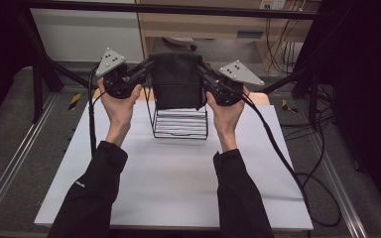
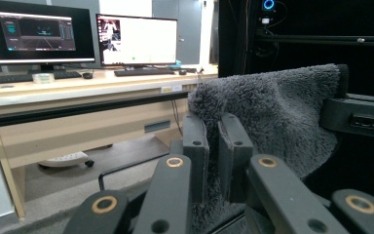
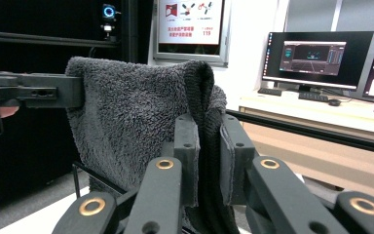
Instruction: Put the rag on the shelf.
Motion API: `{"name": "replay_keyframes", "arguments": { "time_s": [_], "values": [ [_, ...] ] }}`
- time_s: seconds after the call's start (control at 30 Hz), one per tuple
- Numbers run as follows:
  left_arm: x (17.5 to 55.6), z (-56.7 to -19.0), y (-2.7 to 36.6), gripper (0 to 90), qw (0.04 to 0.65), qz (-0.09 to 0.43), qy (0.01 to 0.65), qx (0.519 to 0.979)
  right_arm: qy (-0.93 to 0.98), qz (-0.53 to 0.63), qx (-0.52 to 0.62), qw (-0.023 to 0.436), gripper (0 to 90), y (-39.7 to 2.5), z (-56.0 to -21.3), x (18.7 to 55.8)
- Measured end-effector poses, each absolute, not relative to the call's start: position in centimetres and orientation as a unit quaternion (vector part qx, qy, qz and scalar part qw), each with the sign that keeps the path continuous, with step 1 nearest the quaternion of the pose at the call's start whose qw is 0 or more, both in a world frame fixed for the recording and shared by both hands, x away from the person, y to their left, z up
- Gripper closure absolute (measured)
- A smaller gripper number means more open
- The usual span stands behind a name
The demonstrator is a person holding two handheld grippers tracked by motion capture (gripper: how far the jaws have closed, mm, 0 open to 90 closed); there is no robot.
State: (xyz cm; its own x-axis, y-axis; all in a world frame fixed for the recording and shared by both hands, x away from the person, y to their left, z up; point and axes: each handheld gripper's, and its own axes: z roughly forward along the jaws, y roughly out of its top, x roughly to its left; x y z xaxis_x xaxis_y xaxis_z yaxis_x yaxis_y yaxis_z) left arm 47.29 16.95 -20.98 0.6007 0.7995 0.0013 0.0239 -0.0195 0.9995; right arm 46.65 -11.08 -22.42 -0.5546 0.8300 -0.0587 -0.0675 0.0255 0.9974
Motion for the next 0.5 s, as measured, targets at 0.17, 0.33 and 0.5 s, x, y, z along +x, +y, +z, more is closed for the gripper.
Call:
{"name": "replay_keyframes", "arguments": {
  "time_s": [0.17,0.33,0.5],
  "values": [
    [47.1,-20.4,17.1,82.9,0.625,0.314,0.316,0.640,0.620,0.626,0.299,0.366,80.6,-10.9,-21.6,47.0],
    [45.9,-21.3,17.3,82.9,0.628,0.320,0.310,0.638,0.624,0.625,0.285,0.372,80.5,-11.0,-22.3,45.9],
    [44.2,-23.4,17.0,82.9,0.632,0.324,0.298,0.638,0.626,0.621,0.273,0.384,80.5,-11.0,-24.1,44.2]
  ]
}}
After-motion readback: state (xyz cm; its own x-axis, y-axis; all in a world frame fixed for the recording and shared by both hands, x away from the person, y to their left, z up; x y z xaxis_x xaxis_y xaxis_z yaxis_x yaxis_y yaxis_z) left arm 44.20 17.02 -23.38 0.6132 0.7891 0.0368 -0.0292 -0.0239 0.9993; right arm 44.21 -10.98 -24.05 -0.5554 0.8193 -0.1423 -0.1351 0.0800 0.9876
